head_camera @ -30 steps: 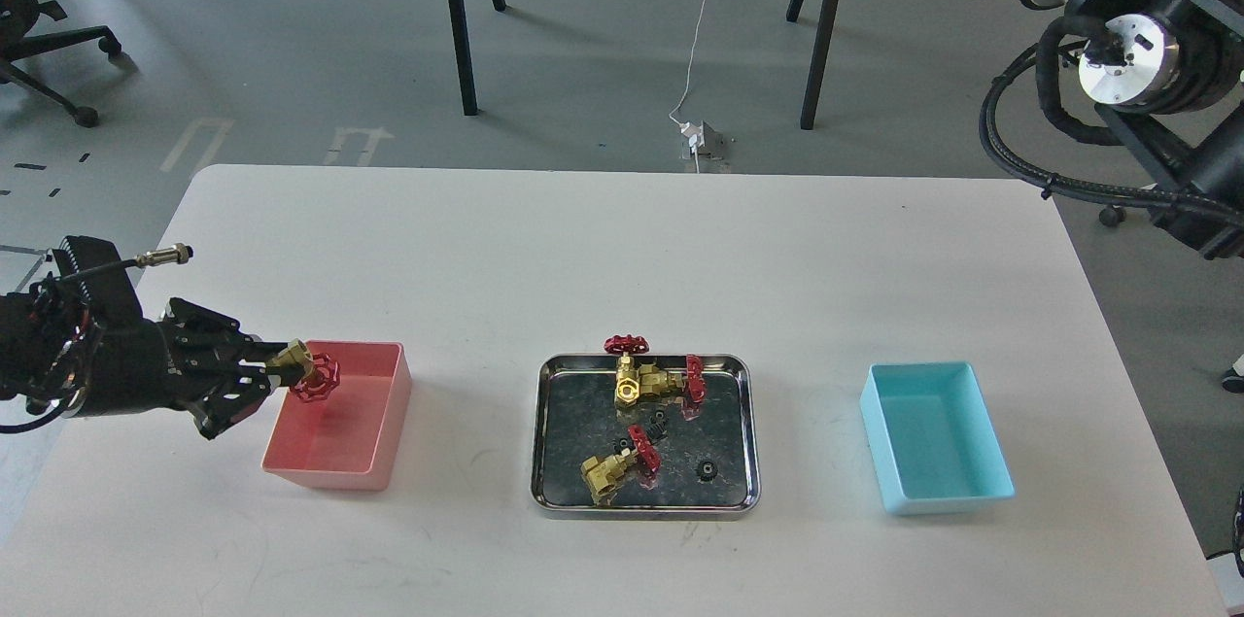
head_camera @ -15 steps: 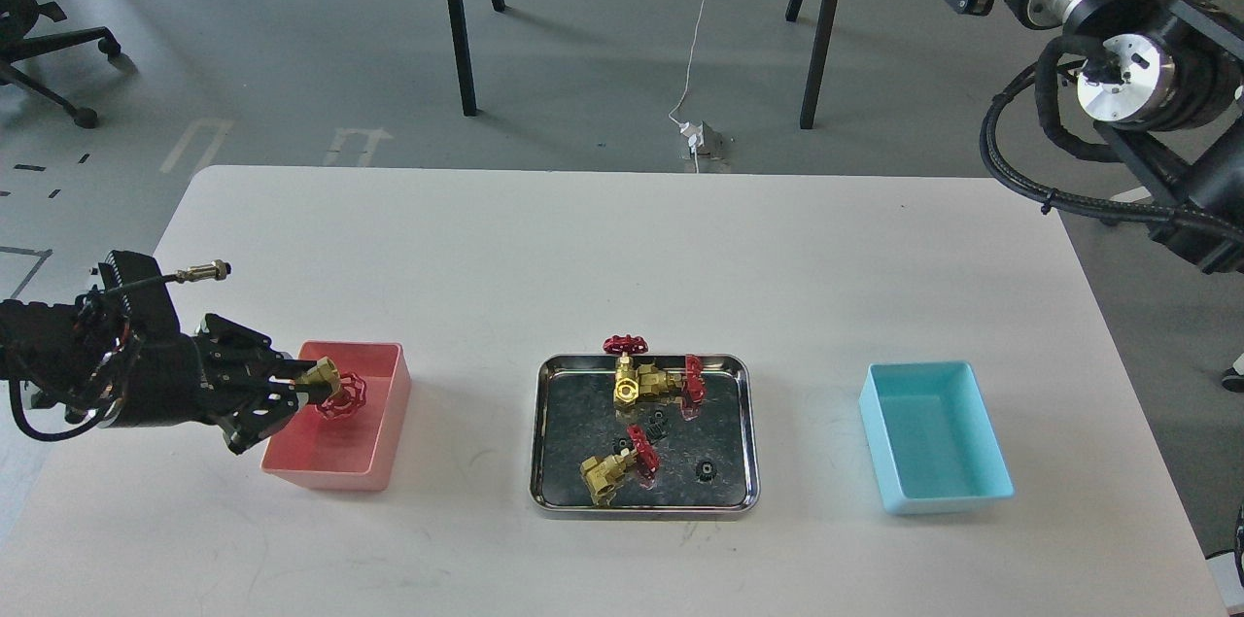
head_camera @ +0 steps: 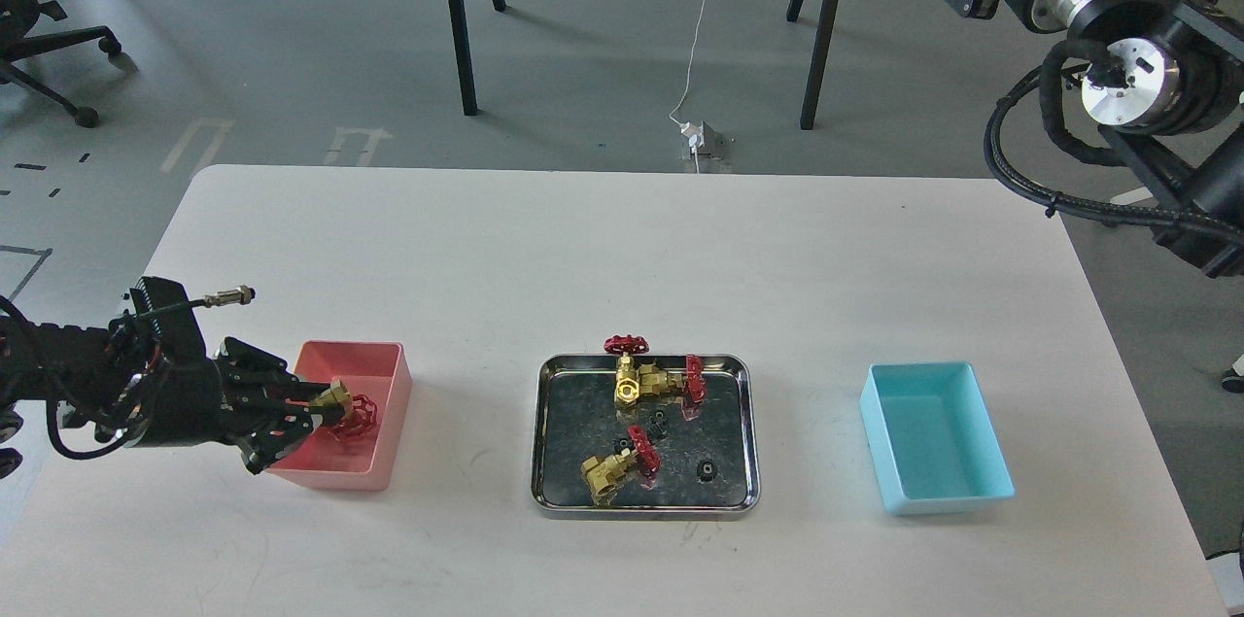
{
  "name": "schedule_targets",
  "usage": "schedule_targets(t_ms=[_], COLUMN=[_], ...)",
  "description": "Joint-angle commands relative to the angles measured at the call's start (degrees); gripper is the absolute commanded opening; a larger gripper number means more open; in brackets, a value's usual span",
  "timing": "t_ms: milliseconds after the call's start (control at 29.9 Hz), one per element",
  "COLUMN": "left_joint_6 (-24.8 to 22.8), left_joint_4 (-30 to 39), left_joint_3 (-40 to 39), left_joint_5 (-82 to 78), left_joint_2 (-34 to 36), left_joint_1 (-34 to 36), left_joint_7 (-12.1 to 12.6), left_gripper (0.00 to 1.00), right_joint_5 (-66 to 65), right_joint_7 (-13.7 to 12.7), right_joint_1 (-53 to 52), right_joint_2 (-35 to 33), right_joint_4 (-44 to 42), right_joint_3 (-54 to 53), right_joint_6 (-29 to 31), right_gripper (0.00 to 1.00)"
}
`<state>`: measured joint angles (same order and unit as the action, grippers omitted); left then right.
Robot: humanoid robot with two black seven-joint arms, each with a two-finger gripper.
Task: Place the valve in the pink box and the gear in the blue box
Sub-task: 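Lower the valve into the pink box and open the left gripper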
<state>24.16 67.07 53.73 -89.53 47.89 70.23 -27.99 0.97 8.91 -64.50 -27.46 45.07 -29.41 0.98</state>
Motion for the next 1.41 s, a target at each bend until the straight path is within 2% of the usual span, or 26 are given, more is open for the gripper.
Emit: schedule_targets(t_ms=[0,167,368,703,870,937,1071,1138,1238,1372], left_joint_6=[0.01,0.01,0.01,0.01,-0.08,0.0,0.18,0.27,0.27,0.27], left_joint_4=[-0.18,-0.18,-0.09,0.08,0.17,0.17,0.17,0.08,0.08,0.17], left_joint_3=[-0.64,-0.64,-1.78,-2.93,-2.93,-2.93,-2.93,-3.01,-3.01,-2.93], left_joint_5=[-0.12,-0.21,-0.12,-0.12,-0.12,-0.12,-0.21,-0.3,-0.38,-0.56], left_joint_2=[-0.07,-0.07,-0.34,-0.16,-0.16,-0.16,-0.34,-0.34,-0.43,-0.34], left_joint_1=[-0.53,-0.53,-0.53,-0.62,-0.53,-0.54,-0.53,-0.45,-0.36,-0.27], left_joint_7=[-0.01,-0.01,-0.01,-0.01,-0.01,-0.01,-0.01,-0.01,-0.01,-0.01], left_gripper=[0.22,0.33,0.52,0.64,0.66,0.62,0.46,0.28,0.06,0.0], right_joint_5=[0.09,0.09,0.09,0.09,0.09,0.09,0.09,0.09,0.09,0.09], right_joint_7=[0.06,0.06,0.06,-0.03,-0.03,-0.03,-0.03,-0.03,-0.03,-0.03], right_joint_1=[0.69,0.96,0.96,0.7,0.78,0.87,0.96,0.96,1.05,1.22], right_joint_2=[-0.4,-0.48,-0.48,-0.48,-0.57,-0.57,-0.75,-0.92,-0.92,-0.92], right_joint_4=[0.19,0.28,0.28,0.55,0.55,0.55,0.46,0.46,0.46,0.46], right_joint_3=[-0.03,-0.12,-0.12,-0.21,-0.21,-0.21,-0.21,-0.21,-0.12,-0.12], right_joint_6=[-0.01,-0.01,-0.01,-0.01,-0.01,-0.01,-0.01,-0.01,-0.01,-0.01], right_gripper=[1.0,1.0,1.0,1.0,1.0,1.0,1.0,1.0,1.0,1.0])
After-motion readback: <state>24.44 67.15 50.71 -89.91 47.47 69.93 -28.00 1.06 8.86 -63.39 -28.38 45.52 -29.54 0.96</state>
